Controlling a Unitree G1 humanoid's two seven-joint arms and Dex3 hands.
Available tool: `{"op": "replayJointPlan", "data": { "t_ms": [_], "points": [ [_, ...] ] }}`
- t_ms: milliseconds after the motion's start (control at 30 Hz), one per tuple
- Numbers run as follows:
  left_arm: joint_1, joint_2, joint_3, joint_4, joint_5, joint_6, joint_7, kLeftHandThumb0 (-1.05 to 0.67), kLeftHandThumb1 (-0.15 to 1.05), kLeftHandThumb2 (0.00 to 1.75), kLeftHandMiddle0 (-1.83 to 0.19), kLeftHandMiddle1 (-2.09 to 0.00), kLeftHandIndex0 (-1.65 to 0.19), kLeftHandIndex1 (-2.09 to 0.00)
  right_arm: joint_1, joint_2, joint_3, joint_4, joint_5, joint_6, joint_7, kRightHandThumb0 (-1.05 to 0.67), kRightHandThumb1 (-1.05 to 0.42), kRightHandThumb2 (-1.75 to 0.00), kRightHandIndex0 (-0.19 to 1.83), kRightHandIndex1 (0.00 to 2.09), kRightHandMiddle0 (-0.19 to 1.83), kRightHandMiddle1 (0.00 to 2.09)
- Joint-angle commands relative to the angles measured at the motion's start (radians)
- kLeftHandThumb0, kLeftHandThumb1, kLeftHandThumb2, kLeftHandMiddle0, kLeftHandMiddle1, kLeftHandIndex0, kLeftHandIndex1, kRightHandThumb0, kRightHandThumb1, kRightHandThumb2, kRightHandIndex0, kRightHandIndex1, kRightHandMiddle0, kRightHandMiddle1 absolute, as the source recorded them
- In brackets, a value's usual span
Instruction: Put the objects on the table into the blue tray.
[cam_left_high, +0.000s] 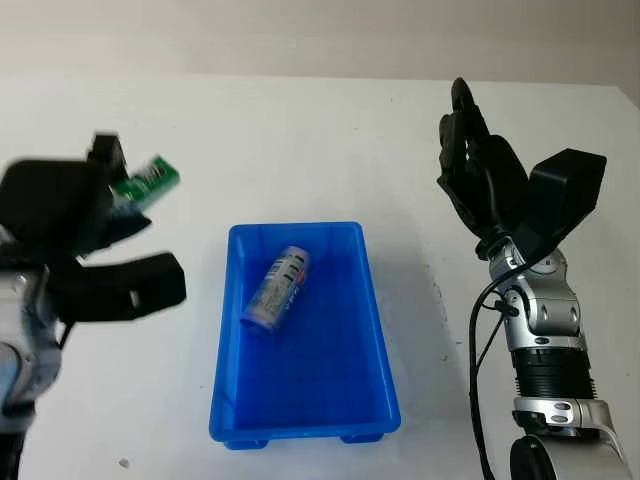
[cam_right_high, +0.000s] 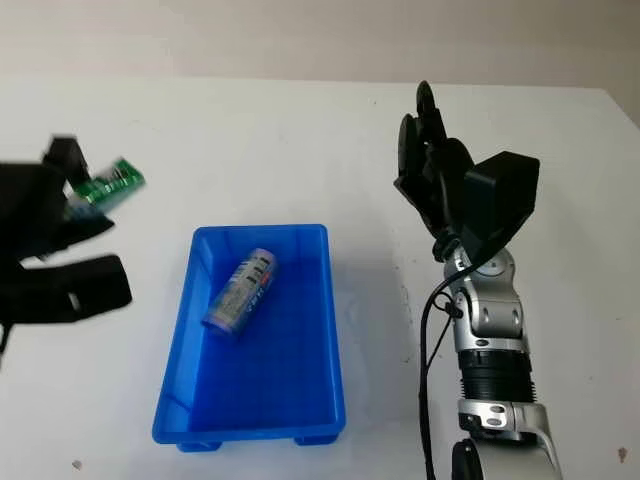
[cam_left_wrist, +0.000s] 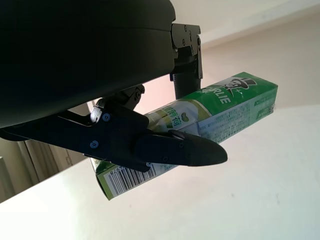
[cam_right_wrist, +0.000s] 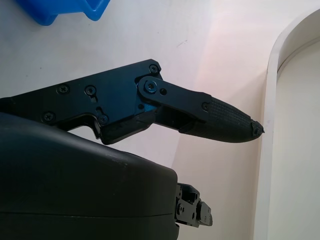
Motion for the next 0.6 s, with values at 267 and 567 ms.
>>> {"op": "replayJointPlan", "data": {
  "t_ms": [267,567],
  "points": [
    [-0.097,-0.042,0.040,-0.214,-0.152,-0.068,-0.025,-0.45,1.05,0.12,-0.85,-2.09,-0.32,-2.09,-0.003,-0.009,0.001,-0.006,0.001,-0.008,0.002,-0.74,-1.05,-0.75,-0.19,0.00,-0.19,0.00],
    [-0.122,-0.037,-0.012,-0.408,-0.342,-0.071,-0.345,-0.42,1.05,0.24,-0.59,-2.07,-0.30,-1.97,0.005,-0.004,0.002,-0.017,0.001,0.004,-0.004,-0.74,-1.05,-0.75,-0.19,0.00,-0.19,0.00]
  ]
}}
